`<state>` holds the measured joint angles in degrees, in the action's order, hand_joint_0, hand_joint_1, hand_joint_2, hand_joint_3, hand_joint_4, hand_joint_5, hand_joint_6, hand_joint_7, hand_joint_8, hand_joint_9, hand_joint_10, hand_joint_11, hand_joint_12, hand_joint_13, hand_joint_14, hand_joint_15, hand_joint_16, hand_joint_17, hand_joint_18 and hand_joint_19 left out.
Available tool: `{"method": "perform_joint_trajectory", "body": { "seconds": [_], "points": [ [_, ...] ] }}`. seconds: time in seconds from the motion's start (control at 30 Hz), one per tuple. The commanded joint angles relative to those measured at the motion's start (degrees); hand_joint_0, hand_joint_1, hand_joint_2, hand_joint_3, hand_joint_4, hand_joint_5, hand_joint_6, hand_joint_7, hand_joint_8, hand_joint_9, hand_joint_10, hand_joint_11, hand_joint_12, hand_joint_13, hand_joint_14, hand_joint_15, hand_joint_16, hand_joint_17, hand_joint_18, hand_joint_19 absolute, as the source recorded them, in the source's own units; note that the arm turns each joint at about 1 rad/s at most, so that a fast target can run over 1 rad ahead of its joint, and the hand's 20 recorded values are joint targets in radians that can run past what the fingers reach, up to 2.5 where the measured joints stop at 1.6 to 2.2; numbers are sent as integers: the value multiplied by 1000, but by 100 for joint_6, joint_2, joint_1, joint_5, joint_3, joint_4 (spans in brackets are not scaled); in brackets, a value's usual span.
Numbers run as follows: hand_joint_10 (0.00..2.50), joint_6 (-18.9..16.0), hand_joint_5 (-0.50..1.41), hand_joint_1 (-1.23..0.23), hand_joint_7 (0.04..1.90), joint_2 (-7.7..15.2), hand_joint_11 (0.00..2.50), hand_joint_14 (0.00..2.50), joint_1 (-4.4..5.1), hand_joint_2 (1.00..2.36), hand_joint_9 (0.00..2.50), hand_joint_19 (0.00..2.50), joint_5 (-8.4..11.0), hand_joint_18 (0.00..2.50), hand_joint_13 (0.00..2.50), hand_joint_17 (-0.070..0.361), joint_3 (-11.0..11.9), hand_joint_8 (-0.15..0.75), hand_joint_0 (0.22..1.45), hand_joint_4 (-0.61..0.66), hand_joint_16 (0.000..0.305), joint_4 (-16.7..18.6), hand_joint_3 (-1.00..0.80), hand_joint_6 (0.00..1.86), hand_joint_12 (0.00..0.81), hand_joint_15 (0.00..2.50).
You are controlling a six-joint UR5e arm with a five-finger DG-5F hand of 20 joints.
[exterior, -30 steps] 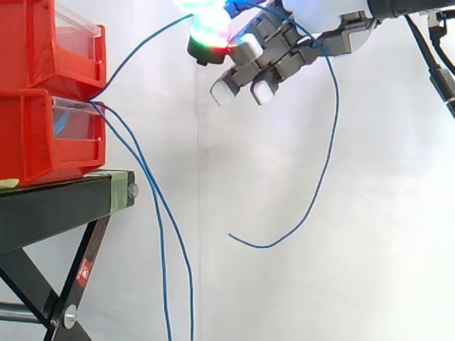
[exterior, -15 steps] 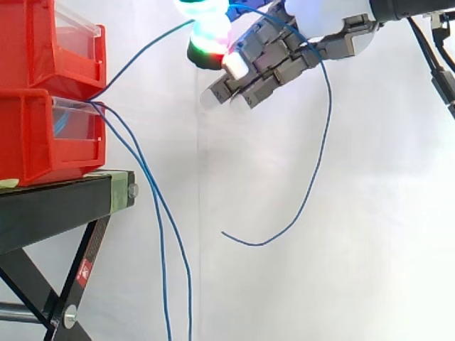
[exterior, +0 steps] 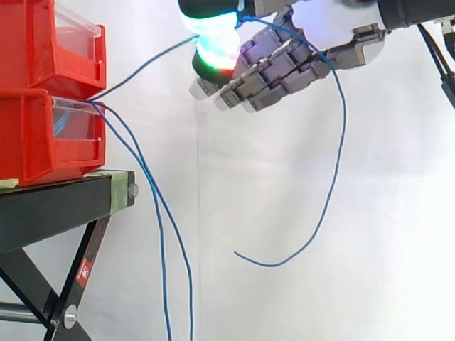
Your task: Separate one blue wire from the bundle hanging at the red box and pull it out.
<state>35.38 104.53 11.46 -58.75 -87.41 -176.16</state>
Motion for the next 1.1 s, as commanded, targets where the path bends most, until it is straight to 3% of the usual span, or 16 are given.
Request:
{"method": "perform_joint_trajectory", "body": {
  "seconds": [0.0,0.43,1.07],
  "points": [
    [0,294,-117,-884,1424,6,0,3,15,1003,240,8,-31,0,6,105,-4,101,667,-374,47,-182,228,869,321,118],
    [0,1323,-120,-892,1434,-2,0,3,41,1008,167,36,-286,0,0,103,-4,85,657,-363,46,-419,205,859,315,128],
    [0,1375,-122,-891,1439,-2,0,4,50,1009,185,67,-260,0,18,105,-4,94,655,-352,47,-419,200,858,323,142]
  ]
}}
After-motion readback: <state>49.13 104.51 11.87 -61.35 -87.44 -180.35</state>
